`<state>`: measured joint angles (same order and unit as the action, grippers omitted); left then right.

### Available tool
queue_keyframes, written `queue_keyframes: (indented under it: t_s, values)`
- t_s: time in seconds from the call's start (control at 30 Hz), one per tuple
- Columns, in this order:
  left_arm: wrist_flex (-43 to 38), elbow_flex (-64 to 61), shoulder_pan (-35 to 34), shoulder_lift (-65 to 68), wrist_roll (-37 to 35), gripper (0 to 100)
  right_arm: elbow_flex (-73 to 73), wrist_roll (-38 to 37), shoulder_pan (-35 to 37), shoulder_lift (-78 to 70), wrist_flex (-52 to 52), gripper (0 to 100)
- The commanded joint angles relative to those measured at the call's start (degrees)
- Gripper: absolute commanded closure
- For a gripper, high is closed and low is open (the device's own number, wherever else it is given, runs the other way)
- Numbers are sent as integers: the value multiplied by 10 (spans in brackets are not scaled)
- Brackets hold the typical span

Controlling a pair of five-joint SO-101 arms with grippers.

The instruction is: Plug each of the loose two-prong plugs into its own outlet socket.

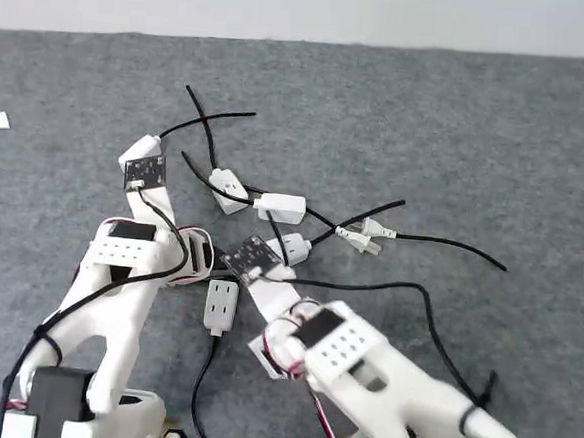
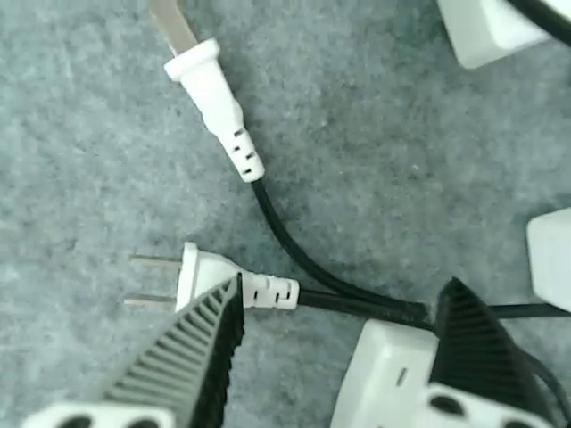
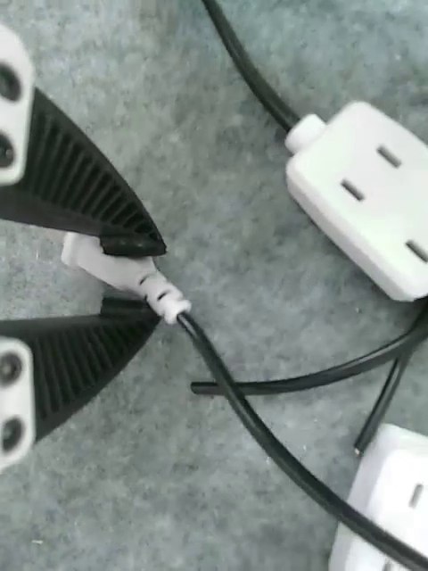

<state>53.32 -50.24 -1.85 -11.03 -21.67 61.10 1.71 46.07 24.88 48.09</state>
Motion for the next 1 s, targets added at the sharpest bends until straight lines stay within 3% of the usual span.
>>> queue_keyframes:
  t_s: [0.0,0.23,0.47,0.67,0.97]
  values:
    - [5,24,-4,-2,-6,677,-28,-4,-23,-24,7,980]
    - [7,23,-11,-4,-6,677,20,-5,-118,118,8,991]
    - [7,26,-28,-4,-6,677,72,-40,-291,313,29,991]
    - [4,24,-25,0,-6,677,111,-81,-339,345,29,983]
    - [4,22,-29,2,-3,677,82,-87,-379,208,7,731]
